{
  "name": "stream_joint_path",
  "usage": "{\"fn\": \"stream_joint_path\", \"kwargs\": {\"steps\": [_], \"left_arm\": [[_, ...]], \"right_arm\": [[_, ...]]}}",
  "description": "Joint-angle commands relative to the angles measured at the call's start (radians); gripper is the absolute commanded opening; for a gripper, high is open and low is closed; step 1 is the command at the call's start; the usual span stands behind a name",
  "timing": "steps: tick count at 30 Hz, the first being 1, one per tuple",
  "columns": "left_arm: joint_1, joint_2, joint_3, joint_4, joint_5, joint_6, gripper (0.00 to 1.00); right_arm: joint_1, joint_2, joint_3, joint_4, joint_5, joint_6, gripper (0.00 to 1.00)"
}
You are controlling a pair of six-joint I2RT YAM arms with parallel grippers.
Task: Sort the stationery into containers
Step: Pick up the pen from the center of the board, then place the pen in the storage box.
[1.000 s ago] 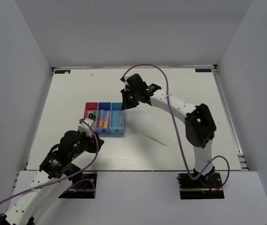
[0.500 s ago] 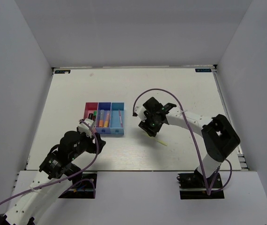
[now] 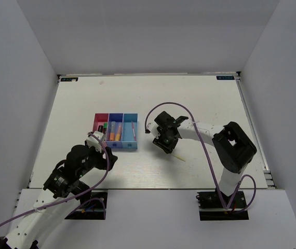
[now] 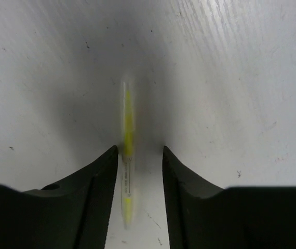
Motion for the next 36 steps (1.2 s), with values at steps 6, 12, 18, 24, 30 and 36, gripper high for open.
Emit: {"fn": "stream_joint_path", "kwargs": {"steps": [6,12,18,24,30,36], "left_arm": [[0.006,-0.013,0.002,0.001,0.003,0.004,0.8],[0.003,-0.021,0.001,0.002,0.004,0.004,0.8],[0.003,-0.018,-0.001,0.004,0.008,0.007,0.8],[0.003,-0.026,-0.007,0.01,0.001,0.01,0.8],[0.003,-0.035,-0.013,0.022,-0.002,0.01,0.8],[0.003,-0.004,-0.01,0.019,0.0,0.013,0.8]], "right_arm": [[0.015,0.055,-0.028,0.026,0.024,-0.001,0.24],[0.025,0.081,-0.035,-0.016,0.038,0.006,0.0],[0.018,0.046,0.228,-0.169,-0.123,0.025,0.0],[0.002,0.172,0.732,-0.245,-0.348,0.253,0.0],[-0.042,0.181,0.71,0.063,-0.469,0.561,0.0],[-0.08,0.198,0.458,0.589,-0.596,0.876,0.0]]}}
